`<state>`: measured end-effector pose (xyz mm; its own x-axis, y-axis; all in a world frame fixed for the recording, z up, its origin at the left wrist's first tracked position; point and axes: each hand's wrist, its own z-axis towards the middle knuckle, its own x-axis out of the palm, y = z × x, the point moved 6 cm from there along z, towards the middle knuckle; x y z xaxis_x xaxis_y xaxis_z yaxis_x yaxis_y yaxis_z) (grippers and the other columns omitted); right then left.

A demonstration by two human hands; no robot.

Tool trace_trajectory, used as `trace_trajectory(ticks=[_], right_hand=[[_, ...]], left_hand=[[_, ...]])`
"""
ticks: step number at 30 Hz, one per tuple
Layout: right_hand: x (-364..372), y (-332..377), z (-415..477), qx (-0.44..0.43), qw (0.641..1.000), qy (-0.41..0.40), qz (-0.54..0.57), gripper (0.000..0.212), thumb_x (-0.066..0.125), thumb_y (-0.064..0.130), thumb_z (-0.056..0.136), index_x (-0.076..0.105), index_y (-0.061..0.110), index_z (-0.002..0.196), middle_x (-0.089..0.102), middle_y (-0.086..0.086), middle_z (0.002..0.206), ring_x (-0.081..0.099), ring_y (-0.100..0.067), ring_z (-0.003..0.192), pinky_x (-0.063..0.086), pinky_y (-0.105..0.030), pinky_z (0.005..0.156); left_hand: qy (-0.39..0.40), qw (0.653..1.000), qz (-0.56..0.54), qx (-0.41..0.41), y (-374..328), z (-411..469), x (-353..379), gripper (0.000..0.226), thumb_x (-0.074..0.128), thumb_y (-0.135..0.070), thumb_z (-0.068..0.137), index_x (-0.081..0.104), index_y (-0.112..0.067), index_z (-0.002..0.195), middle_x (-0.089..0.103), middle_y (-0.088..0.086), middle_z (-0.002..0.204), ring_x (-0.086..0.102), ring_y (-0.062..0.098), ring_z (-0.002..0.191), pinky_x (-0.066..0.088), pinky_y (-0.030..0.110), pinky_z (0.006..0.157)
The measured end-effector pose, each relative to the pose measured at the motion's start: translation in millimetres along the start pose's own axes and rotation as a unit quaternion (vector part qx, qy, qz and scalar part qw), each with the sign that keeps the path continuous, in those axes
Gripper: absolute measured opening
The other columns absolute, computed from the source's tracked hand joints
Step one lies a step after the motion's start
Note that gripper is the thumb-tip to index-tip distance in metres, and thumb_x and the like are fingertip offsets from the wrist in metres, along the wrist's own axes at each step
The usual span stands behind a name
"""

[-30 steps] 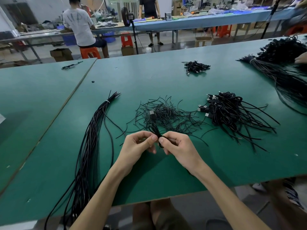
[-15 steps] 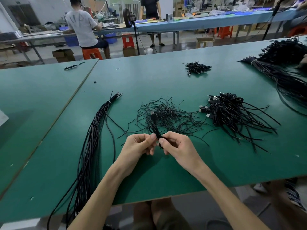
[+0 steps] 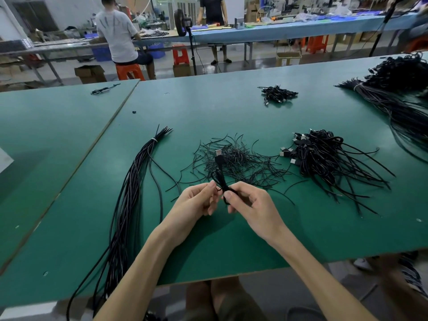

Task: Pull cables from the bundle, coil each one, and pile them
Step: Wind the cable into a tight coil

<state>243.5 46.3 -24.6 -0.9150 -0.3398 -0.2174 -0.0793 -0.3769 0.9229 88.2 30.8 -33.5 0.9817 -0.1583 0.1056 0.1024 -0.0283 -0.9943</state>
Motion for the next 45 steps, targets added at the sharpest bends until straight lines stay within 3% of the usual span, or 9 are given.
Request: trace_trajectory(ticks=[3, 10, 13, 18, 24, 30, 33, 41, 45], right_hand=[[2, 2, 0, -0.005, 1.0, 0.004, -0.013, 0.012, 0.063, 0.028, 0.102, 0.073, 0.022, 0.098, 0.069, -0.002, 0.075, 0.065, -0.026, 0.073, 0.054, -0.047, 0.074], [5, 12, -5, -0.096, 0.984, -0.033, -0.148, 0.009, 0.064, 0.023, 0.102, 0.072, 0.02, 0.102, 0.06, 0.023, 0.083, 0.059, -0.009, 0.08, 0.042, -0.013, 0.072], [3, 8, -5, -0.07, 0.99, -0.024, -0.12, 0.01, 0.061, 0.025, 0.103, 0.07, 0.021, 0.1, 0.062, 0.016, 0.077, 0.059, -0.012, 0.074, 0.044, -0.017, 0.068], [5, 2, -2, -0.001, 0.999, 0.005, -0.039, 0.019, 0.056, 0.029, 0.106, 0.066, 0.021, 0.092, 0.068, 0.0, 0.073, 0.063, -0.021, 0.069, 0.054, -0.047, 0.072], [5, -1, -1, 0.019, 0.999, 0.003, -0.028, 0.023, 0.054, 0.028, 0.107, 0.064, 0.014, 0.091, 0.07, -0.003, 0.073, 0.065, -0.018, 0.068, 0.056, -0.042, 0.072], [2, -3, 0, 0.027, 1.0, -0.005, -0.006, 0.022, 0.054, 0.027, 0.107, 0.065, 0.014, 0.093, 0.07, -0.004, 0.073, 0.067, -0.021, 0.069, 0.057, -0.035, 0.071], [3, -4, 0, 0.031, 0.999, 0.0, -0.005, 0.022, 0.054, 0.027, 0.107, 0.066, 0.013, 0.095, 0.07, -0.003, 0.074, 0.067, -0.019, 0.069, 0.055, -0.029, 0.07], [5, -5, 0, 0.032, 0.999, 0.003, -0.017, 0.021, 0.056, 0.028, 0.106, 0.067, 0.014, 0.094, 0.067, -0.003, 0.07, 0.062, -0.016, 0.065, 0.051, -0.026, 0.065], [5, -6, 0, 0.025, 0.997, -0.011, -0.066, 0.022, 0.058, 0.033, 0.105, 0.065, 0.02, 0.089, 0.066, 0.001, 0.067, 0.06, -0.02, 0.062, 0.049, -0.028, 0.06]], left_hand=[[0.0, 1.0, -0.006, -0.011, 0, 0, -1, 0.031, 0.058, -0.041, 0.1, 0.07, -0.019, 0.082, 0.049, 0.002, 0.075, 0.038, 0.014, 0.064, 0.029, 0.031, 0.063], [0.016, 0.999, -0.021, -0.043, 0, 1, 0, 0.026, 0.056, -0.022, 0.093, 0.065, -0.017, 0.068, 0.05, 0.003, 0.068, 0.039, 0.015, 0.056, 0.031, 0.029, 0.062], [0.002, 1.0, -0.011, -0.015, 1, 0, 0, 0.031, 0.058, -0.033, 0.098, 0.067, -0.017, 0.072, 0.048, 0.006, 0.067, 0.038, 0.016, 0.058, 0.032, 0.03, 0.063], [-0.062, 0.997, -0.027, 0.046, -1, 0, -4, 0.03, 0.074, -0.04, 0.09, 0.067, -0.012, 0.097, 0.06, 0.006, 0.079, 0.056, 0.02, 0.067, 0.043, 0.03, 0.065], [-0.13, 0.983, 0.074, 0.111, -4, -5, -7, 0.013, 0.073, -0.034, 0.092, 0.076, -0.023, 0.098, 0.074, 0.008, 0.078, 0.071, 0.024, 0.071, 0.054, 0.029, 0.065], [-0.145, 0.97, 0.129, 0.149, -8, -5, -8, 0.016, 0.078, -0.025, 0.087, 0.081, -0.024, 0.103, 0.075, 0.005, 0.096, 0.074, 0.025, 0.072, 0.056, 0.03, 0.067], [-0.162, 0.966, 0.139, 0.147, -8, -6, -10, 0.016, 0.076, -0.029, 0.087, 0.082, -0.019, 0.098, 0.074, 0.006, 0.082, 0.071, 0.022, 0.066, 0.059, 0.034, 0.068], [-0.145, 0.964, 0.174, 0.14, -8, -8, -5, 0.015, 0.068, -0.015, 0.099, 0.076, -0.007, 0.089, 0.07, 0.008, 0.064, 0.064, 0.015, 0.056, 0.05, 0.02, 0.063], [-0.149, 0.968, 0.158, 0.124, -6, -7, -7, 0.022, 0.069, -0.02, 0.099, 0.073, -0.008, 0.081, 0.064, 0.005, 0.057, 0.055, 0.012, 0.053, 0.044, 0.019, 0.059]])
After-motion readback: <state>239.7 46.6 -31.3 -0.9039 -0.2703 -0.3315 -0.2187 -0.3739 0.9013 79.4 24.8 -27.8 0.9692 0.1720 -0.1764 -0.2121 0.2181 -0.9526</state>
